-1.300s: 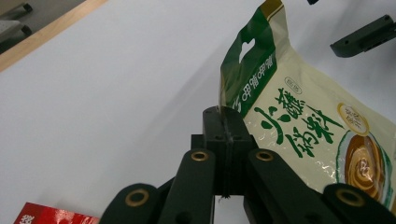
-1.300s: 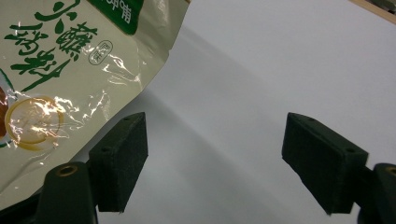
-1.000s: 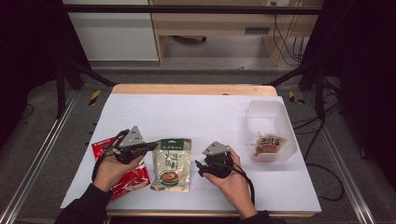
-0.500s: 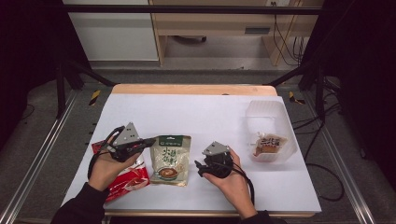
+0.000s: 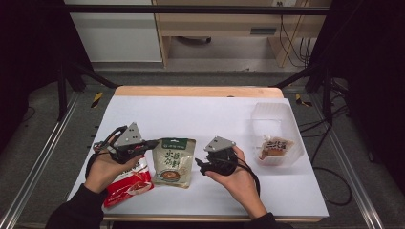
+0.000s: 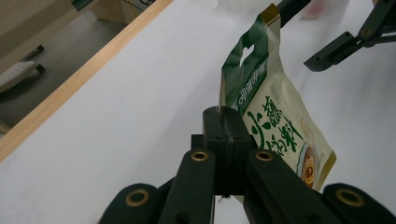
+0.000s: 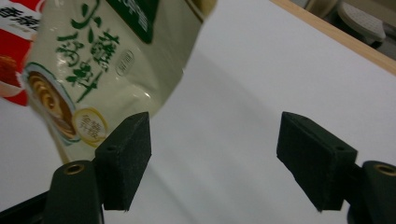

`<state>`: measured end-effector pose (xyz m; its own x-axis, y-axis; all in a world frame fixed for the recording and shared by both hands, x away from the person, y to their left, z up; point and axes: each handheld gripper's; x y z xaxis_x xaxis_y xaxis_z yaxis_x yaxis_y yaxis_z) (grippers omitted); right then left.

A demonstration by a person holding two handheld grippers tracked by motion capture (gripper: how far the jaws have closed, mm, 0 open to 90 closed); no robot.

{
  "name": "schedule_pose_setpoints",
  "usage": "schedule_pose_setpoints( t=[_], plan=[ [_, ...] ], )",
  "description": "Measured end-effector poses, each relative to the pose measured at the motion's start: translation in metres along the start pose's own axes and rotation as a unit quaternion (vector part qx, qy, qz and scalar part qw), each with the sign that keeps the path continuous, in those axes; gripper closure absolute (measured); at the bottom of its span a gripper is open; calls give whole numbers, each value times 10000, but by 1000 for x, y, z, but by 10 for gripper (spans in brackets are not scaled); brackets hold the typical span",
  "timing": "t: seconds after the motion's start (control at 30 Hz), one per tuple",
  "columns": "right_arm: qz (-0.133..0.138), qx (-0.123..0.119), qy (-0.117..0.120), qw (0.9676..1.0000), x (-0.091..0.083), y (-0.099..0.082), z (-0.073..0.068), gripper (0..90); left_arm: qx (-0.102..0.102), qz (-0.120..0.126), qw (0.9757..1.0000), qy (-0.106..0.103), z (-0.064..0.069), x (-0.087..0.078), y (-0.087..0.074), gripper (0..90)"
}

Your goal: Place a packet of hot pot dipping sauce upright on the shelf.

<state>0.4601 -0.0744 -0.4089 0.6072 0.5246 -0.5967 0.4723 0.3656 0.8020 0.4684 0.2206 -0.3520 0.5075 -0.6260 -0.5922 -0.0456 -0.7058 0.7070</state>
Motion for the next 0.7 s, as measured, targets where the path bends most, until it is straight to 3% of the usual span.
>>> schedule_pose_setpoints(
  t=[0.17,0.3,0.47,0.57,0.7],
  plan=[
    [-242,-409,276,9985,-10,30,-6,300,219,-51,9997,-4,1,-4,15,900],
    [-584,-742,581,9938,-13,49,-12,357,335,-93,9994,-31,5,-6,21,900],
    [-1006,-1303,730,9837,-10,64,-21,464,415,-89,9991,-62,6,-8,23,900],
    [-1132,-1442,786,9799,-6,70,-24,517,437,-57,9990,-82,7,-10,24,900],
    [-1399,-1629,992,9716,1,75,-29,603,450,-16,9989,-107,9,-10,25,900]
  ],
)
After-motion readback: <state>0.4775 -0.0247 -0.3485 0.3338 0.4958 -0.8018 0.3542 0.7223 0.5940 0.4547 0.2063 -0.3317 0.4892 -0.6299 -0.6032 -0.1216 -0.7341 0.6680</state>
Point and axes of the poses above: each handheld gripper's, and its own axes: x roughly forward along the jaws, y roughly out of its top, z roughly to its right, and after that the axes turned 12 degrees about x, right-handed
